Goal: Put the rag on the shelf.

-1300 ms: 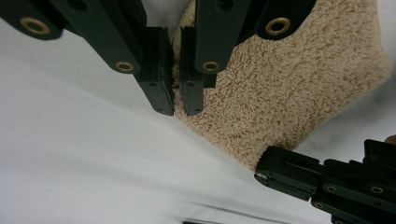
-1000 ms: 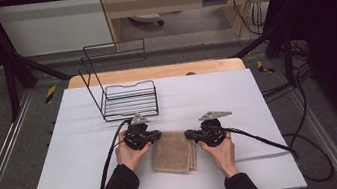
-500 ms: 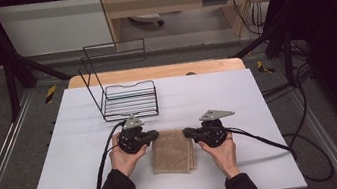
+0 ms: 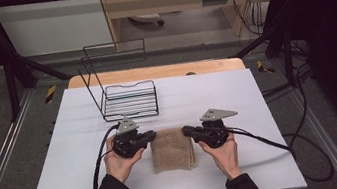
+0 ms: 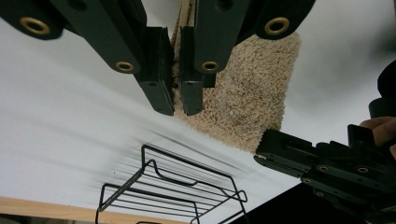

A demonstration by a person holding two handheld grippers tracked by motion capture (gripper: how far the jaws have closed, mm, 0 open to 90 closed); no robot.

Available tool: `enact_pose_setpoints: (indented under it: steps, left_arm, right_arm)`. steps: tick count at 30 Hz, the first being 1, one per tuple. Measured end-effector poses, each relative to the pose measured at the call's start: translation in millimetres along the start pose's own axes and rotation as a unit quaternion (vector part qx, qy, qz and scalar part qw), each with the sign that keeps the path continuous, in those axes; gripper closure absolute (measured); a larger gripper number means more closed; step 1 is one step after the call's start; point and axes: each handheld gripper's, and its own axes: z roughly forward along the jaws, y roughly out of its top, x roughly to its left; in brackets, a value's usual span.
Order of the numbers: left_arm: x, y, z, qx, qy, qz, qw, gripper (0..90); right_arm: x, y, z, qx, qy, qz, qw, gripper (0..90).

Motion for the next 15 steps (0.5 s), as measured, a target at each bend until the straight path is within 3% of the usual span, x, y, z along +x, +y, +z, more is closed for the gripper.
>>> enact_pose_setpoints:
  steps: [15]
  left_arm:
    - [-5.1,7.1,-16.1,-0.026,0.001,0.012,0.9996,84.5]
  right_arm:
    - [12.9,14.2,-13.3,-0.023,-0.003,-0.028,0.9993,85.1]
